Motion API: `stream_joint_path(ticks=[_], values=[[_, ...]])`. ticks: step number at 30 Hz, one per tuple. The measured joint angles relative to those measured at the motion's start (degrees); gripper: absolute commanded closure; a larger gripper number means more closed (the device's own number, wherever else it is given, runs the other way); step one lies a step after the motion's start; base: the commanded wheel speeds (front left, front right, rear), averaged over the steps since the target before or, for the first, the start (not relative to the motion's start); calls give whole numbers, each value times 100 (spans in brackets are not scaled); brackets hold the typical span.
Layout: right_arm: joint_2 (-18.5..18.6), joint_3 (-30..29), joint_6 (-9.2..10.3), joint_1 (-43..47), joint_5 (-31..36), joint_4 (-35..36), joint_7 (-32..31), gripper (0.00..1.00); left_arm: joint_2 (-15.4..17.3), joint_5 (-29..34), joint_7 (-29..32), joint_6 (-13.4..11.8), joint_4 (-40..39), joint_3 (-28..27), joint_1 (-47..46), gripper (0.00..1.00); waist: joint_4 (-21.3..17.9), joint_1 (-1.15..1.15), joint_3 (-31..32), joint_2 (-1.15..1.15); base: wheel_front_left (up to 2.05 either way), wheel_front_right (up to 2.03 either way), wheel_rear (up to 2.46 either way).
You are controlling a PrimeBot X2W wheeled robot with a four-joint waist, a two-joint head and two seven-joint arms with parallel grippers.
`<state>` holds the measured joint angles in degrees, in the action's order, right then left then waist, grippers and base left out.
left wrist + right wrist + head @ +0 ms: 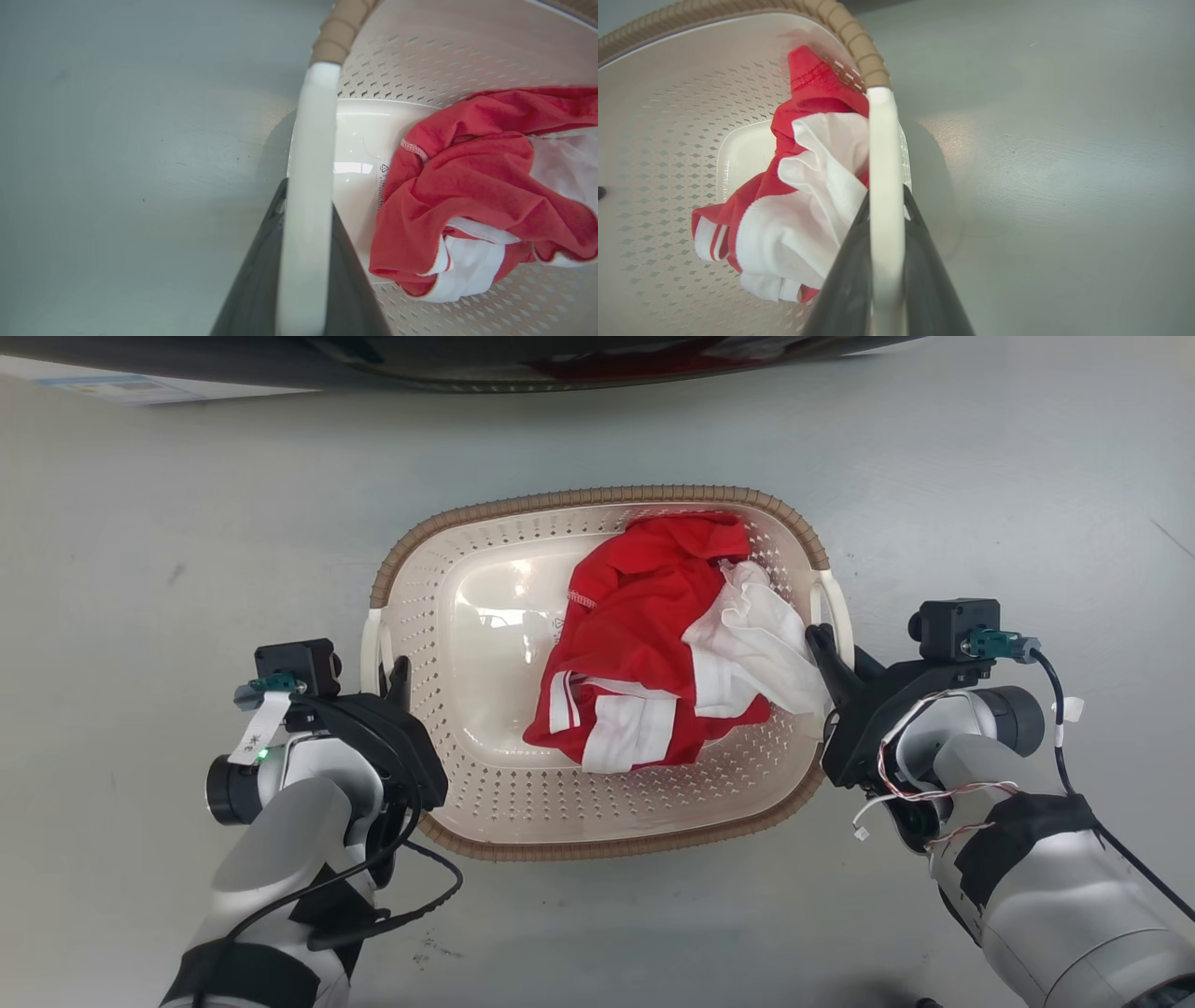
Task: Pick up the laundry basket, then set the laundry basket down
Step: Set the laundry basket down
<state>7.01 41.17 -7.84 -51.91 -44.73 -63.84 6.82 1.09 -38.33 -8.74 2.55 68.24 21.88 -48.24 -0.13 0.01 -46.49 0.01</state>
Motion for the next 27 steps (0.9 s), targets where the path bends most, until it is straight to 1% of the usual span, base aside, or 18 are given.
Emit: stream_joint_path(ticks=[8, 15, 16, 20, 27], values=[[-40, 15, 0, -77, 1, -127, 92, 100, -25, -51, -45, 55, 112, -53, -96, 100, 9, -1, -43, 0, 0, 0, 0], [-55, 167, 0, -146, 89, -177, 110, 100, -22, -93, -51, 111, 199, -70, -150, 100, 18, -1, -60, -1, 0, 0, 0], [-58, 157, 3, -146, 62, -156, 103, 0, -19, -108, -52, 154, 207, -82, -150, 0, 18, -1, -60, -1, 0, 0, 0], [9, 240, 27, -135, 33, -92, 102, 0, 80, -143, -96, 158, 219, -102, -202, 0, 20, -1, -53, -1, 0, 0, 0], [68, 337, 27, -93, 19, 8, 207, 0, 75, -193, -101, 257, 296, -104, -188, 0, 39, -1, 48, -1, 0, 0, 0]])
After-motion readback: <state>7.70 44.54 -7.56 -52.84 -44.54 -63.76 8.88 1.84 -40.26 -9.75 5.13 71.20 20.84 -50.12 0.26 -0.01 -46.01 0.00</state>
